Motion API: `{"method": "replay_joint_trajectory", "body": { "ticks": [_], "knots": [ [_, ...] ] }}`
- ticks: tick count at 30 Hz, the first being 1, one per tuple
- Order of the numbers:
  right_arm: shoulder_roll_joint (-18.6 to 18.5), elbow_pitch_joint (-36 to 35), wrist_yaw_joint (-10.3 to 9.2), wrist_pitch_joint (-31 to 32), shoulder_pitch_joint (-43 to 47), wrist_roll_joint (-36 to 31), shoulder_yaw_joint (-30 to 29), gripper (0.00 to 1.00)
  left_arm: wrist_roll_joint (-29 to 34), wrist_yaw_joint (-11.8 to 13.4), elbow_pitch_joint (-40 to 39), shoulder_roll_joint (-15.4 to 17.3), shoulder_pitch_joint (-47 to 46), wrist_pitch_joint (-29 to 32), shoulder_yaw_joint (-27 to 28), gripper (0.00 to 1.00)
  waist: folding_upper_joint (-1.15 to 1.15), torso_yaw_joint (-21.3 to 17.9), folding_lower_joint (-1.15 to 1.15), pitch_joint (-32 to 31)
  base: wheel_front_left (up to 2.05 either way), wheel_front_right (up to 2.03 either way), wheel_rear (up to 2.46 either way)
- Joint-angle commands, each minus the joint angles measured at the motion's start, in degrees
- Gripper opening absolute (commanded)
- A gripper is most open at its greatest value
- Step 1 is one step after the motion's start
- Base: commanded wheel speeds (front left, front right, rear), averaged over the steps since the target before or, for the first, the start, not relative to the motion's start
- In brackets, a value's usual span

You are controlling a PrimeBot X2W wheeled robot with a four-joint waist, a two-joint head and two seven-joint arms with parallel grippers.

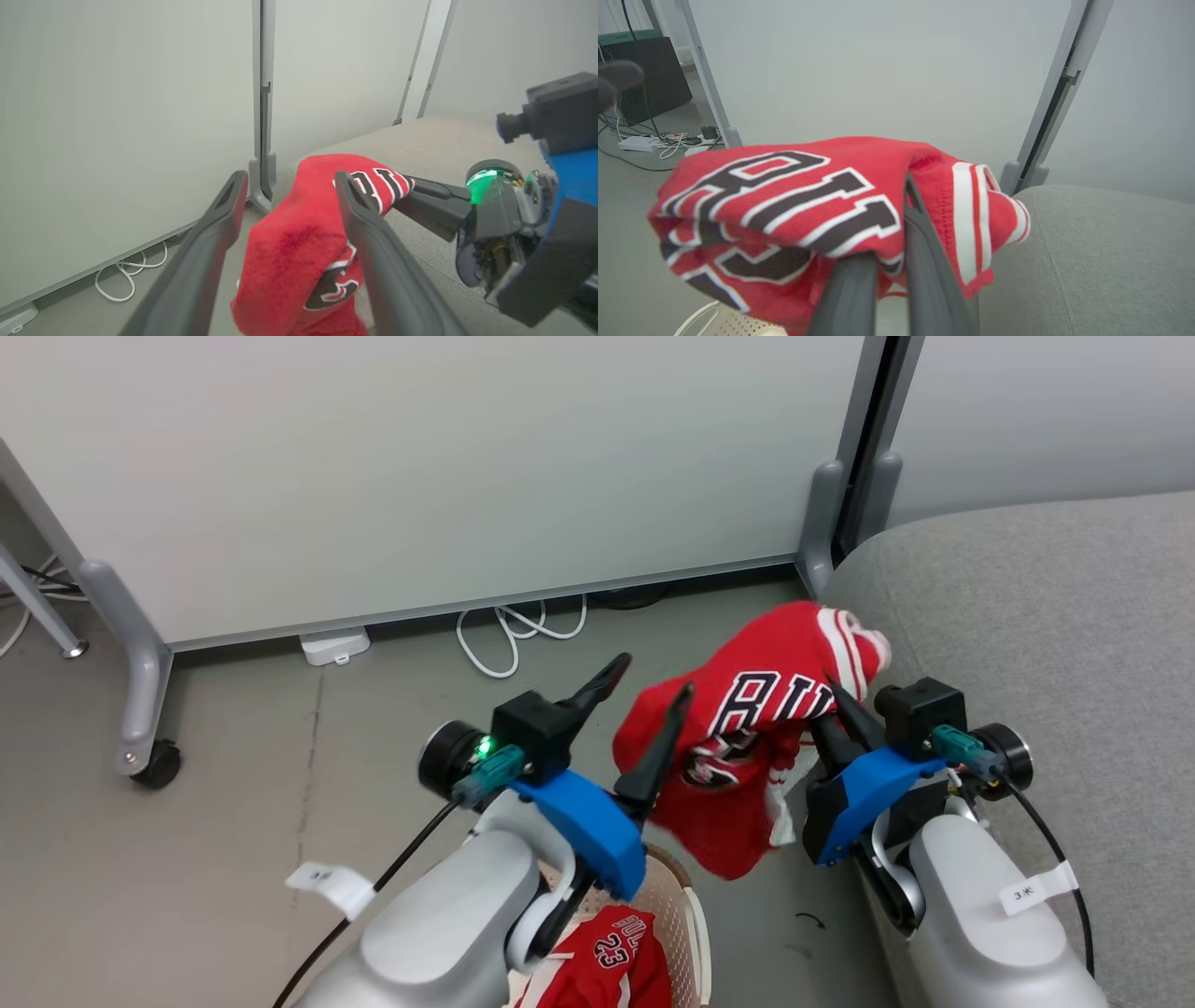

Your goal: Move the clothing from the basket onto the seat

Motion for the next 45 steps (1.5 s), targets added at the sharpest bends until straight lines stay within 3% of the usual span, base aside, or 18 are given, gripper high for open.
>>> {"method": "replay_joint_trajectory", "body": {
  "ticks": [1,11,17,22,27,36,45],
  "knots": [
    [-0.2,-0.7,0.03,-0.4,0.5,-0.6,-0.6,0.00,1.5,0.6,-1.3,1.0,1.8,-0.3,1.7,1.00,0.00,0.1,0.00,0.2,0.00,0.00,0.00],
    [-0.2,-4.1,0.03,0.5,2.3,-1.4,-2.3,0.00,10.2,0.5,-10.7,5.2,14.5,-0.3,14.3,1.00,0.00,-1.0,0.00,0.1,0.00,0.00,0.00],
    [-0.2,-6.2,0.03,1.3,3.3,-2.0,-3.5,0.00,15.6,-0.8,-16.2,6.5,23.3,-0.3,23.3,1.00,0.00,-2.0,0.00,0.7,0.00,0.00,0.00],
    [-0.2,-7.6,0.03,1.9,4.1,-2.4,-4.3,0.00,19.0,-1.3,-19.8,5.3,29.5,-0.3,31.6,1.00,0.00,-2.8,0.00,1.1,0.00,0.00,0.00],
    [-0.2,-8.6,0.03,2.4,4.5,-2.3,-4.4,0.00,22.3,-3.6,-21.7,3.9,33.9,-0.3,37.2,1.00,0.00,-3.7,0.00,1.5,0.00,0.00,0.00],
    [-0.2,-9.4,0.03,2.6,4.9,-0.8,-3.5,0.00,27.0,-6.3,-21.7,1.4,35.6,-0.3,41.7,1.00,0.00,-7.3,0.00,1.7,0.00,0.00,0.00],
    [-0.2,-9.7,0.03,2.6,5.2,-0.2,-2.3,0.00,28.6,-7.4,-21.5,0.3,35.1,-0.3,42.4,1.00,0.00,-14.1,0.00,2.5,0.00,0.00,0.00]
  ]
}}
